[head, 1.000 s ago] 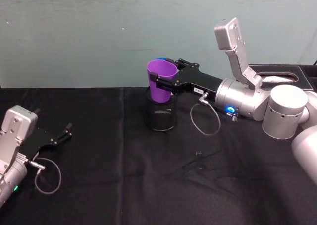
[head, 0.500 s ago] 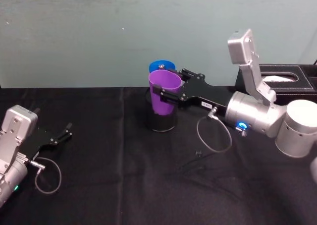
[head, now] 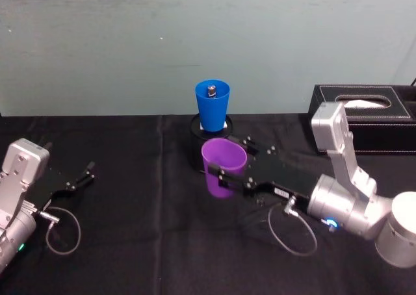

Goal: Pick up one cup with a gripper and tap it against the other cup.

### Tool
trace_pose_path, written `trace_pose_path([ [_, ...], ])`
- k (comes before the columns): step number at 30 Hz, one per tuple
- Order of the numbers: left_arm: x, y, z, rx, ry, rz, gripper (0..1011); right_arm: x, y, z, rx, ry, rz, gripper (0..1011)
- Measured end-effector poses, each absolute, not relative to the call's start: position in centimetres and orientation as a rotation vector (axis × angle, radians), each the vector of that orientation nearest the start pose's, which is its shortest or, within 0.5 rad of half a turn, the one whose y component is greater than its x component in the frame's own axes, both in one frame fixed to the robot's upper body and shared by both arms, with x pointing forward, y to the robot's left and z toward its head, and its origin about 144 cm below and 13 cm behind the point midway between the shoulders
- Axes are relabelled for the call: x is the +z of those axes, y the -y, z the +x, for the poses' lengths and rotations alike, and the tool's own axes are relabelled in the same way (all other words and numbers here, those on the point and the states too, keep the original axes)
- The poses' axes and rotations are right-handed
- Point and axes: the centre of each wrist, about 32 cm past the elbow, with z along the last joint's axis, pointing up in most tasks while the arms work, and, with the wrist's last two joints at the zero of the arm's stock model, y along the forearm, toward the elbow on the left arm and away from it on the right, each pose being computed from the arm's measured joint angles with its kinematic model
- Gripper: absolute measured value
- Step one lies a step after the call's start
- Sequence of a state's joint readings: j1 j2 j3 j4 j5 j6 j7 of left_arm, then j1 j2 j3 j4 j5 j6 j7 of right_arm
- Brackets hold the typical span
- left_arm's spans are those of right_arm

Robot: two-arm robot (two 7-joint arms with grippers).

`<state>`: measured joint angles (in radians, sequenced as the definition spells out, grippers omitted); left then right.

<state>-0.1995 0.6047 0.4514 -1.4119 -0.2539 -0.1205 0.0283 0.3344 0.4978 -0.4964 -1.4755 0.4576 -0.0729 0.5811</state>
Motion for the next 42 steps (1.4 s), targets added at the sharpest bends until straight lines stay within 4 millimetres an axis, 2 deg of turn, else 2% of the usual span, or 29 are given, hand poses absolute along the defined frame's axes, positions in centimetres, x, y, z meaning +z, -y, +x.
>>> trace_pose_path([
  [6,114.0,-31.0,48.9,1.248,0.285,0.304,1000,116.2,25.0,50.7,-0.613,0.125,-0.071,728],
  [17,114.0,-31.0,48.9,1.248,0.285,0.305,1000,112.5,25.5,49.8,-0.64,0.101,-0.06,728],
  [27,114.0,-31.0,48.9,1.248,0.285,0.304,1000,111.3,25.3,50.2,-0.643,0.077,-0.049,728],
  [42,114.0,-31.0,48.9,1.248,0.285,0.305,1000,111.1,24.9,50.5,-0.637,0.083,-0.046,728],
])
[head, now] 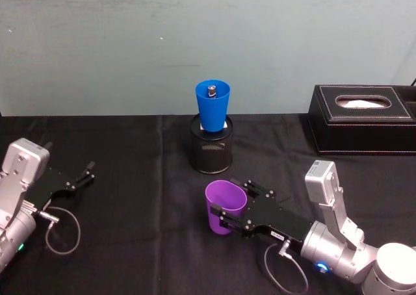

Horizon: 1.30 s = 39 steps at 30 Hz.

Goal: Pick up one cup with a gripper and tap it against the other cup.

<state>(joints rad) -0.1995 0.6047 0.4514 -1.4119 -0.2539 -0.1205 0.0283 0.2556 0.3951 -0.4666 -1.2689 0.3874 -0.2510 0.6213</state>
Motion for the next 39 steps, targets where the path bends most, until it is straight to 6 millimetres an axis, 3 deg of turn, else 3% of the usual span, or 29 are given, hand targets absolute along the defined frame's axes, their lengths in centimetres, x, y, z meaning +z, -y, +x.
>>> trace_pose_path([
  [5,114.0,-31.0,48.9,1.248,0.285,0.305,1000,111.1,25.0,50.5,-0.637,0.083,-0.047,728],
  [17,114.0,-31.0,48.9,1.248,0.285,0.304,1000,111.1,24.9,50.5,-0.636,0.081,-0.047,1002],
  [29,114.0,-31.0,48.9,1.248,0.285,0.304,1000,111.3,24.9,50.5,-0.633,0.086,-0.043,1000],
  [39,114.0,-31.0,48.9,1.248,0.285,0.305,1000,114.4,25.1,49.8,-0.689,0.16,0.039,1000],
])
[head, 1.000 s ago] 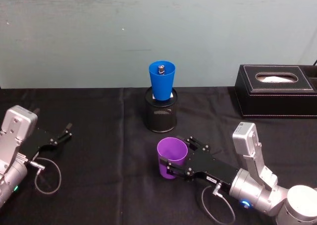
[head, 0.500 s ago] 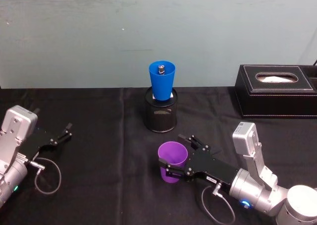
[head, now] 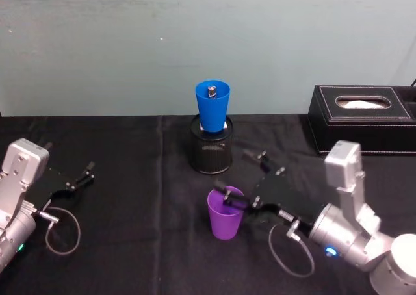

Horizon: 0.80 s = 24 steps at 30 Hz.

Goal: Pick up one cup with a gripper and tap it against the other cup.

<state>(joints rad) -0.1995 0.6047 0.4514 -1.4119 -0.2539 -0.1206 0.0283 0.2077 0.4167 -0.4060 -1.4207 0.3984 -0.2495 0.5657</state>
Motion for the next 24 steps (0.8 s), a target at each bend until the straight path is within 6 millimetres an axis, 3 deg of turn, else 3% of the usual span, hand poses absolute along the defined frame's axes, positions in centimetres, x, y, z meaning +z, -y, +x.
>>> trace_pose_path([
  [9,114.0,-31.0,48.9,1.248,0.285,0.304,1000,115.1,26.0,47.8,-0.894,0.178,0.071,1000],
  [16,114.0,-31.0,48.9,1.248,0.285,0.304,1000,114.0,26.4,46.0,-1.103,0.162,0.015,1000],
  [24,114.0,-31.0,48.9,1.248,0.285,0.304,1000,112.3,25.5,44.8,-1.274,0.161,-0.09,1000],
])
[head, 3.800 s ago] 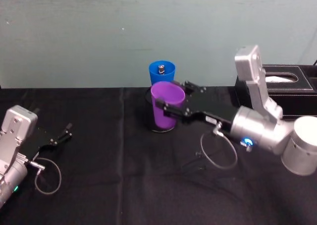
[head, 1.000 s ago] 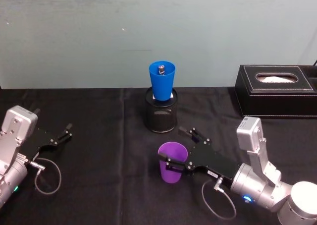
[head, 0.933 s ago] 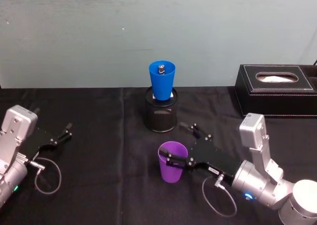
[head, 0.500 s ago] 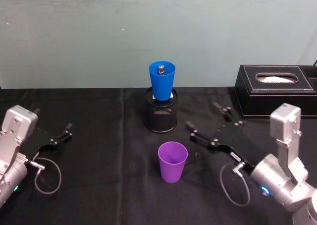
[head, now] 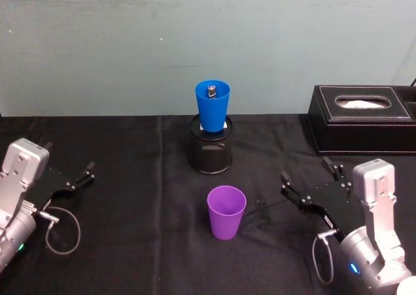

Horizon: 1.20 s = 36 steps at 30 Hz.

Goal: Pick up one cup with a gripper and tap it against the other cup.

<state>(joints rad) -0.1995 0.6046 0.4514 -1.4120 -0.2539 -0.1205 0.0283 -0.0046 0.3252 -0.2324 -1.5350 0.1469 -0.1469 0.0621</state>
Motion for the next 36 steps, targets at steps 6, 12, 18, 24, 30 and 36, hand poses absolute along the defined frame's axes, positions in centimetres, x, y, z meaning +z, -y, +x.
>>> trace_pose_path([
  [6,114.0,-31.0,48.9,1.248,0.285,0.304,1000,111.6,25.1,44.8,-1.323,0.167,-0.119,1000],
  [12,114.0,-31.0,48.9,1.248,0.285,0.304,1000,110.8,25.4,45.0,-1.314,0.169,-0.108,1000],
  [18,114.0,-31.0,48.9,1.248,0.285,0.305,1000,110.9,25.3,45.0,-1.314,0.168,-0.108,1000],
  [24,114.0,-31.0,48.9,1.248,0.285,0.305,1000,111.0,25.3,45.0,-1.315,0.168,-0.11,1000],
  [30,114.0,-31.0,48.9,1.248,0.285,0.304,1000,111.0,25.3,45.0,-1.317,0.168,-0.111,1000],
  [36,114.0,-31.0,48.9,1.248,0.285,0.304,1000,111.0,25.3,45.0,-1.317,0.168,-0.112,1000],
])
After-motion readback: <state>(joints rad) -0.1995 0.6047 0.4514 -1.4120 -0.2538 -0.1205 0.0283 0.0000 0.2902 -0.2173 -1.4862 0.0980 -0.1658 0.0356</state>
